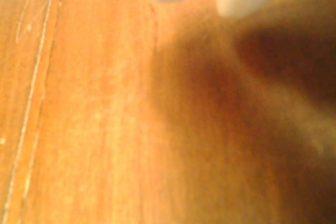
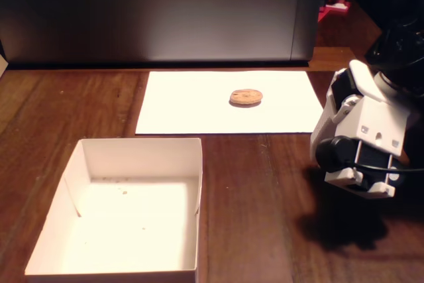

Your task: Grasp a mini cookies block and put it in the white box.

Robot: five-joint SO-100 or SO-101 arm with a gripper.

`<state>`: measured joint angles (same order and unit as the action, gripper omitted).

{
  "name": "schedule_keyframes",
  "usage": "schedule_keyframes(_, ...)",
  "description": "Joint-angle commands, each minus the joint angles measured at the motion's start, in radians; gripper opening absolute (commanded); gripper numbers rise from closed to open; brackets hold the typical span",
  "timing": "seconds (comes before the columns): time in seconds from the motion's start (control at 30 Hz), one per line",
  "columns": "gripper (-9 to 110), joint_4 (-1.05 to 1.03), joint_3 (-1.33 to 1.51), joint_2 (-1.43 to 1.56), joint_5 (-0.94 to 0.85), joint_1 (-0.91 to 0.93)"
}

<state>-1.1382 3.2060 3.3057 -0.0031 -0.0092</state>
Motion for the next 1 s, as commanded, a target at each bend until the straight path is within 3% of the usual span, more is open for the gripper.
schedule_keyframes(0.0, 0, 0.069, 0.011, 0.071, -0.041, -0.043)
schedule_keyframes(0.33, 0, 0.262, 0.040, 0.071, -0.041, 0.031)
schedule_keyframes(0.57, 0, 0.377, -0.075, 0.071, -0.278, 0.035)
schedule_keyframes(0.8, 0, 0.454, -0.285, 0.044, -0.221, 0.058)
schedule_keyframes(0.97, 0, 0.456, -0.489, -0.138, -0.196, 0.115)
